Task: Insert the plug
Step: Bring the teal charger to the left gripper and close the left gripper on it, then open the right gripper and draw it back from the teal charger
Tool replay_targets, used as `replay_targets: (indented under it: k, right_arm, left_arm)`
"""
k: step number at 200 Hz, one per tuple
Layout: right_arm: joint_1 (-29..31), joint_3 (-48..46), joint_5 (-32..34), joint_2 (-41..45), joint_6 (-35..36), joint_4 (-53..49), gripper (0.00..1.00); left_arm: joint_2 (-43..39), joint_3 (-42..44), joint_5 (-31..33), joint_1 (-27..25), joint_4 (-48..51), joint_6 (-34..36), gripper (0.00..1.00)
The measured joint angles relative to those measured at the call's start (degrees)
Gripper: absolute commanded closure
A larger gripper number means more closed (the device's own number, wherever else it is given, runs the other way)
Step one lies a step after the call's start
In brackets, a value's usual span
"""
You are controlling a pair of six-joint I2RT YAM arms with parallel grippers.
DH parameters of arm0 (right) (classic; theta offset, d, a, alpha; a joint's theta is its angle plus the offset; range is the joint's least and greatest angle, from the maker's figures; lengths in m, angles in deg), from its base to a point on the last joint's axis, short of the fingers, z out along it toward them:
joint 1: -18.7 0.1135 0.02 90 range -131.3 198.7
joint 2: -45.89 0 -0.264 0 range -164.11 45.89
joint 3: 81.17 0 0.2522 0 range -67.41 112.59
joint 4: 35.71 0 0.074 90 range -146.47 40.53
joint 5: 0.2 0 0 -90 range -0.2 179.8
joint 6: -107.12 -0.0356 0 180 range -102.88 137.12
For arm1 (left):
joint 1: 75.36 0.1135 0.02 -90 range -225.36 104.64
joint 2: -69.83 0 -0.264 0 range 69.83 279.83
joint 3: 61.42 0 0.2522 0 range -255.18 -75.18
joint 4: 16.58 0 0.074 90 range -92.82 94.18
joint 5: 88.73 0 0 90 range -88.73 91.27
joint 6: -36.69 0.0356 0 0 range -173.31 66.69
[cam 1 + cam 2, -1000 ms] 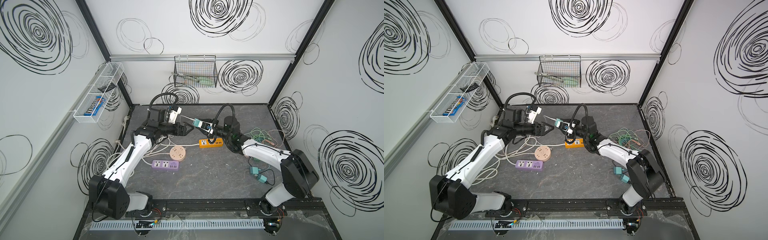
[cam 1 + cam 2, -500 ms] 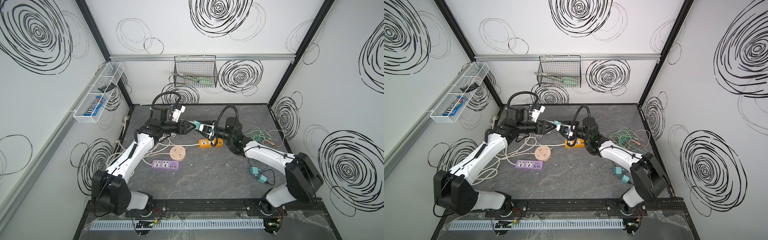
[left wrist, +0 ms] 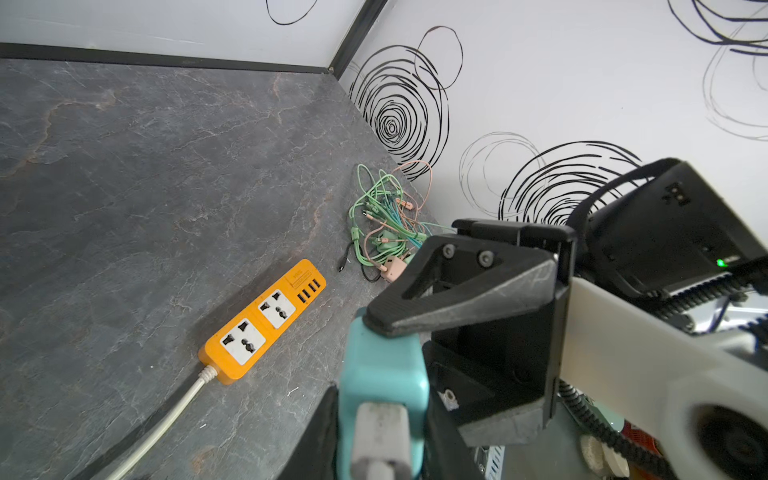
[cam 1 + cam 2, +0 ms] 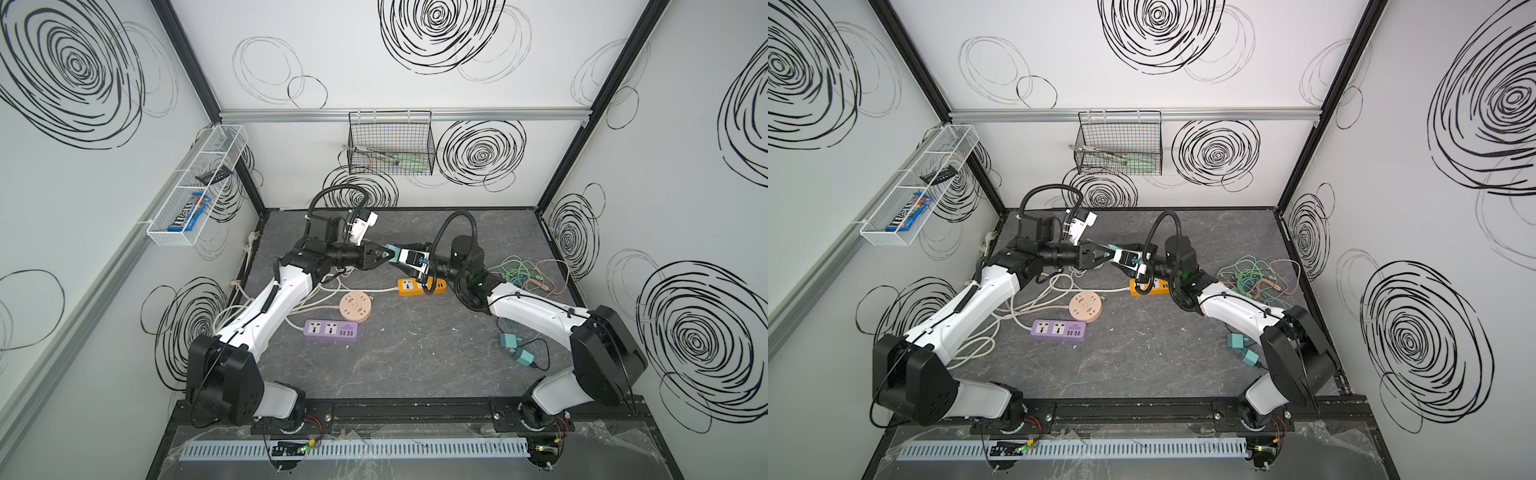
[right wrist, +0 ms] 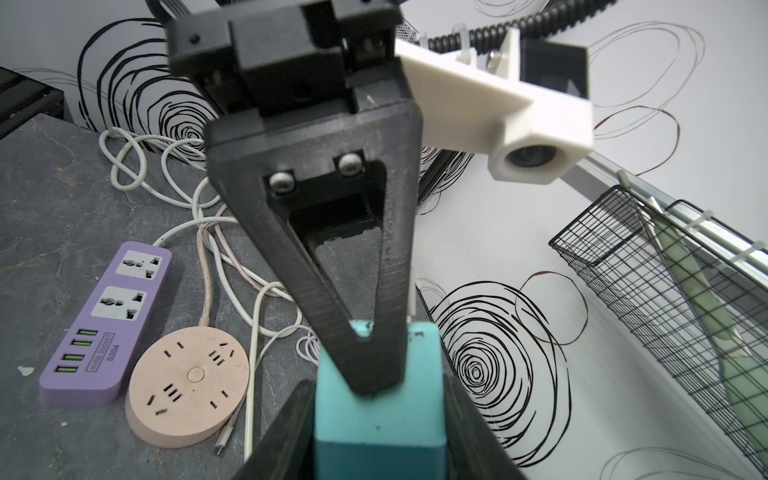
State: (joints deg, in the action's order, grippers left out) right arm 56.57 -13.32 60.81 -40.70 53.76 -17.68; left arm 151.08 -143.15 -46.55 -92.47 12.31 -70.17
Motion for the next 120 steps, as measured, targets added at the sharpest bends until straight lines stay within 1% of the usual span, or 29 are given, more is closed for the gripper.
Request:
replay_targets:
  k: [16, 32, 35, 36, 40, 41, 42, 43, 46, 58, 86, 107, 120]
  right_arm:
    - [0.00, -0.33, 0.52, 0.26, -0.79, -0.17, 0.58]
    - [0.00, -1.14, 1.55, 1.11, -2.05, -0.33, 0.40]
    - [0.00, -1.38, 1.90, 1.40, -2.75, -0.33, 0.35]
    - [0.00, -1.51, 2.14, 1.55, -2.75, -0.26, 0.33]
    - [0.04, -1.81, 2.29, 1.95, -2.97, -0.20, 0.15]
    - [0.04, -1.90, 2.38, 2.05, -3.23, -0.24, 0.06]
    - [0.07, -2.05, 2.67, 2.32, -3.78, -0.31, 0.02]
    - [0.07, -2.14, 2.75, 2.43, -4.02, -0.31, 0.00]
    - [0.15, -2.47, 3.08, 2.86, -3.87, -0.17, 0.02]
    - [0.24, -4.11, 5.14, 5.33, -6.25, 0.04, 0.03]
    - [0.50, -9.68, 13.49, 13.03, -13.84, 2.05, 0.03]
    - [0.48, -13.27, 22.47, 17.38, -19.32, 1.88, 0.03]
    - [0.33, -14.53, 28.70, 19.34, -24.35, -0.17, 0.03]
  left_arm:
    - [0.24, -0.31, 0.81, -0.37, 0.39, 0.22, 1.00]
    - [0.52, -0.85, 2.23, -1.11, 0.87, 0.44, 1.00]
    - [0.52, -0.94, 2.51, -1.29, 0.92, 0.42, 1.00]
    - [0.52, -0.94, 2.71, -1.36, 0.98, 0.42, 1.00]
    - [0.55, -0.98, 3.54, -1.62, 1.01, 0.28, 1.00]
    - [0.52, -1.01, 3.74, -1.66, 0.98, 0.35, 1.00]
    - [0.52, -1.01, 3.85, -1.77, 1.05, 0.37, 1.00]
    - [0.52, -1.01, 4.04, -1.81, 1.01, 0.35, 1.00]
    - [0.55, -1.01, 4.61, -1.99, 0.98, 0.33, 1.00]
    - [0.70, -1.01, 6.34, -2.43, 0.98, 0.33, 1.00]
    - [1.46, -1.01, 9.16, -2.91, -0.50, -0.07, 1.00]
    - [2.75, -1.14, 12.00, -4.02, -1.18, 0.24, 1.00]
    - [4.09, -1.66, 13.86, -5.35, -1.18, 1.01, 1.00]
